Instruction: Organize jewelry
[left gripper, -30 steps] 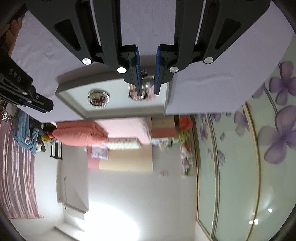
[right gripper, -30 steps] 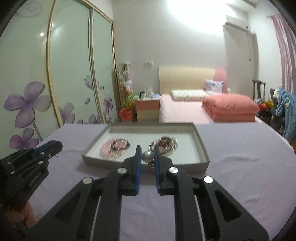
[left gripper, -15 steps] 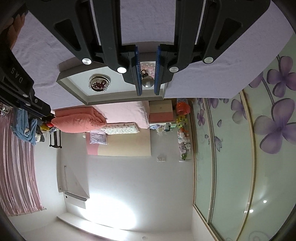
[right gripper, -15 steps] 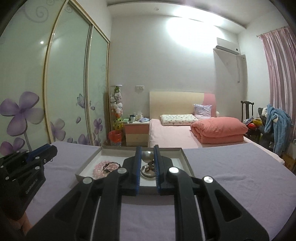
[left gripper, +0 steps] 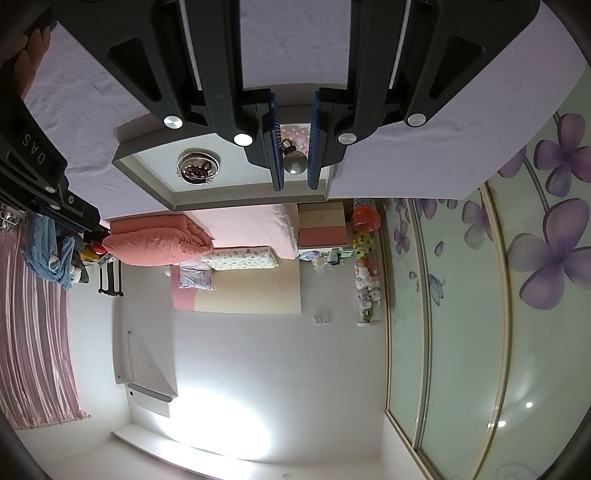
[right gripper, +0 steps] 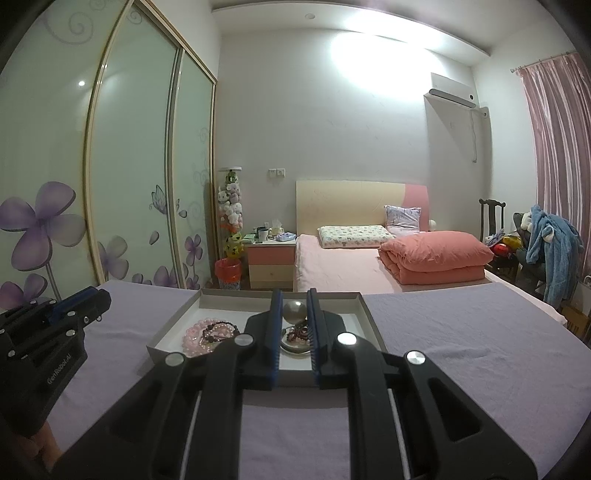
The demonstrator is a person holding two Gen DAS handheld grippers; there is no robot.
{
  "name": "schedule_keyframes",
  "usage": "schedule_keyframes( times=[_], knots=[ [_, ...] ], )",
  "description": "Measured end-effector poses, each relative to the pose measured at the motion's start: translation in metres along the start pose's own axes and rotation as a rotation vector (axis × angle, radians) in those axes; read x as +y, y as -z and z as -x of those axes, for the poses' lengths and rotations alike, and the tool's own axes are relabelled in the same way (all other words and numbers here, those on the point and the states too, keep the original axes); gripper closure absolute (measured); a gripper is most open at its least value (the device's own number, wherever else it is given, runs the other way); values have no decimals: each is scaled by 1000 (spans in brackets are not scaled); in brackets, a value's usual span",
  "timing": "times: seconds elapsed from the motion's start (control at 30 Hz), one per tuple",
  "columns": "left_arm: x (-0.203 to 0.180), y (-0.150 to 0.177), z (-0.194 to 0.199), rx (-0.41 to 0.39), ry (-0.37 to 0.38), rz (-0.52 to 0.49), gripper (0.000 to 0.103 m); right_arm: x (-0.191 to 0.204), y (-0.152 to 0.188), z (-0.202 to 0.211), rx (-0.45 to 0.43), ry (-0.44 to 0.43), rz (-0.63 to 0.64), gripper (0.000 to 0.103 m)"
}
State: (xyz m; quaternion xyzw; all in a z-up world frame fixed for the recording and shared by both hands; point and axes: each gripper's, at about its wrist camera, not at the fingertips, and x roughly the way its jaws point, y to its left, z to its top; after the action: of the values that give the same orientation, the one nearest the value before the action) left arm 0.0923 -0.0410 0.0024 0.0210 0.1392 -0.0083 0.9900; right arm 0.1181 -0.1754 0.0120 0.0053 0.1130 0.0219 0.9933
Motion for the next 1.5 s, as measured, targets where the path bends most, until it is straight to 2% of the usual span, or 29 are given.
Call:
schedule_keyframes(
  times=[0.37,0.53,0.8,1.1,1.2,1.23,1.27,1.3,1.37,1.5],
  knots=[
    [-5,0,-9,19,5,-6,89,-1,-1,-12,13,1,7,89],
    [-7,-11,-43,69,47,0,89,-5,-12,-42,32,-11,-4,89],
    [-12,-11,-111,212,113,40,89,-26,-6,-129,240,-87,-124,89],
    [-16,-2,-151,309,137,68,89,-29,9,-180,352,-113,-179,89],
    [-15,1,-156,336,152,85,88,-32,12,-189,385,-139,-214,85],
    [-12,0,-158,341,159,96,87,-36,10,-189,387,-146,-229,71],
    [-9,-1,-156,343,168,107,81,-41,10,-184,373,-150,-248,58],
    [-6,-2,-153,338,170,116,68,-43,9,-179,360,-145,-256,58],
    [4,-4,-147,319,166,132,55,-50,7,-169,350,-143,-271,58],
    [27,-9,-130,308,184,200,55,-64,7,-147,346,-143,-320,58]
  ],
)
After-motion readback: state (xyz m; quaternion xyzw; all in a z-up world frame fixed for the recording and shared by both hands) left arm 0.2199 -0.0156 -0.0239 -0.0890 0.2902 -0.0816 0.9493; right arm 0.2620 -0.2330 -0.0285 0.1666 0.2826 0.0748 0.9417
